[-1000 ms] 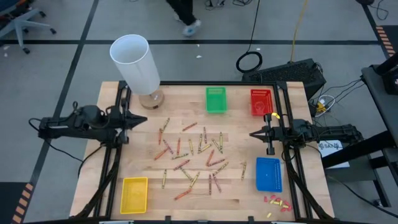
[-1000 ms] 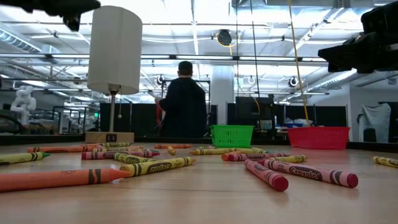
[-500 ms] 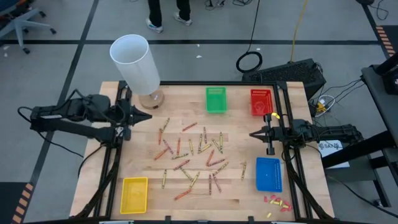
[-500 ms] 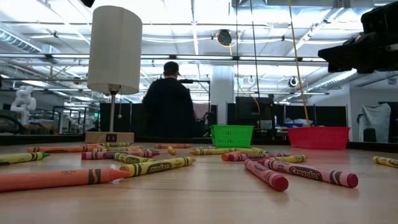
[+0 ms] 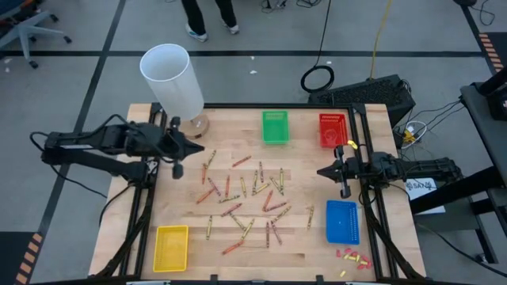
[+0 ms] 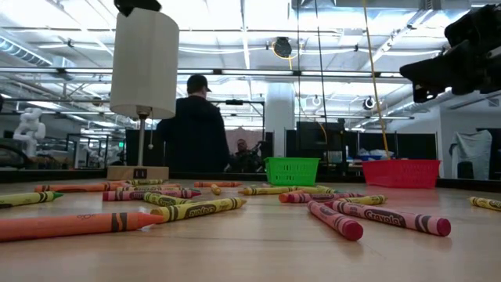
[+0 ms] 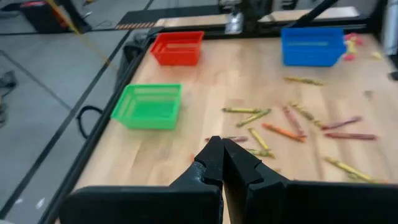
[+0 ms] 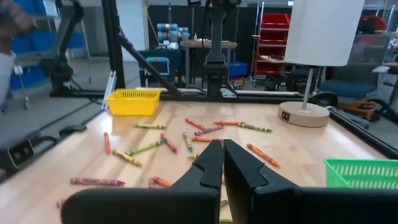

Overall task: Sort crayons
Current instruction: Put the red crayon into the green bin

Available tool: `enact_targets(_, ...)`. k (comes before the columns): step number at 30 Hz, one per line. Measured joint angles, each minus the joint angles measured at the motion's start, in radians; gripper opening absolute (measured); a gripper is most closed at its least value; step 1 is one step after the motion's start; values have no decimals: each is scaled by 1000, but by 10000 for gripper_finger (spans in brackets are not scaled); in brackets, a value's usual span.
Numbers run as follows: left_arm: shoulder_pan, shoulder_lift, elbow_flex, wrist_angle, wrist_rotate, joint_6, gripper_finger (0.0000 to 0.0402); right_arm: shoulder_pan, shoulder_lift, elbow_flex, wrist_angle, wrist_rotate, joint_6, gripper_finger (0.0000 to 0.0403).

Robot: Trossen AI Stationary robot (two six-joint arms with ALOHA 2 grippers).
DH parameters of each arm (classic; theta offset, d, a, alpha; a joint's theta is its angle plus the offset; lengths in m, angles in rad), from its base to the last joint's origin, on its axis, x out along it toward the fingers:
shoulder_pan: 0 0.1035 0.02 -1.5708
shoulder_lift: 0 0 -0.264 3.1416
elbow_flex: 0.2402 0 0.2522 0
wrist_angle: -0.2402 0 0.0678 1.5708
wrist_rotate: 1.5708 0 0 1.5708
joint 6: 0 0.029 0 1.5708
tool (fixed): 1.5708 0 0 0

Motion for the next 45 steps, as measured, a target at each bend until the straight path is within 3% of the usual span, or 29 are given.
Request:
enact_targets(8, 0, 122, 0, 109, -3, 1, 1, 0, 3, 42, 5, 26, 53, 0)
enact_targets(15, 0, 141, 0, 133, -3, 7, 1, 0, 14, 225, -119, 33, 50, 0)
enact_targets(19, 0, 141, 0, 204, -3, 7, 1, 0, 55, 330, -121, 102, -11, 0)
enact_targets(25, 0, 150, 0, 291, -3, 28, 1, 0, 190, 529, -187, 197, -19, 0)
enact_targets(35, -52, 162, 0, 291, -2, 1, 1, -1, 506, 885, -486, 267, -28, 0)
enact_targets(45, -122, 220, 0, 225, -9, -79, 1, -1, 699, 968, -620, 267, 76, 0)
